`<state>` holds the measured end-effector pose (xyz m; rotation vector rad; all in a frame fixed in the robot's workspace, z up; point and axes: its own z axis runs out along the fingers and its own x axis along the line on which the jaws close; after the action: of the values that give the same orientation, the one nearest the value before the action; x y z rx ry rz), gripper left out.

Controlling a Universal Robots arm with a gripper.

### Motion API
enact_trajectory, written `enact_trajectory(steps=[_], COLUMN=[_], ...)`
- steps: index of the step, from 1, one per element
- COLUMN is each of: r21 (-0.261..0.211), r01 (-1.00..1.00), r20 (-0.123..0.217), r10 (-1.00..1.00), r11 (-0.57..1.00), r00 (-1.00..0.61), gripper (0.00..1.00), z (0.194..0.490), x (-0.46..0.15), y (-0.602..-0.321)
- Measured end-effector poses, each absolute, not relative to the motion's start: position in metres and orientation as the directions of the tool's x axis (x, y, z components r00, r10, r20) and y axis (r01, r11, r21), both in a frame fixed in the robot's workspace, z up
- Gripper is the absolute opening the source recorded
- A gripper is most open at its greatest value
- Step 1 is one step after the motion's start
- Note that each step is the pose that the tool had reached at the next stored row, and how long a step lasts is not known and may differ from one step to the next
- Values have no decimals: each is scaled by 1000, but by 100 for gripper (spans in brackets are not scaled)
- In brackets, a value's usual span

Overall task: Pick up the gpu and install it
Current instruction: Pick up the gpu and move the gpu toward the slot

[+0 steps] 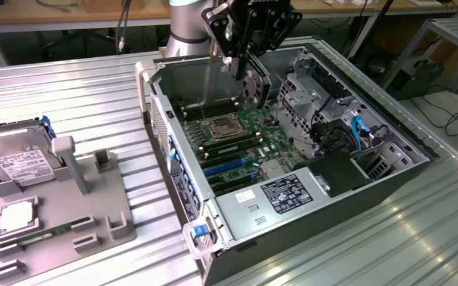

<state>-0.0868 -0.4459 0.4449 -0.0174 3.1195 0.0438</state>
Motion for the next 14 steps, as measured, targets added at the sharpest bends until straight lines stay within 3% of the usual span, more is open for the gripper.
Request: enact_trajectory(steps=[14], r21=[28], r01=[-11], r20=[-22], r10=[-11], r11=[1000], r00=[-1000], gripper=[27], z=[445], x=[-72], y=[-446])
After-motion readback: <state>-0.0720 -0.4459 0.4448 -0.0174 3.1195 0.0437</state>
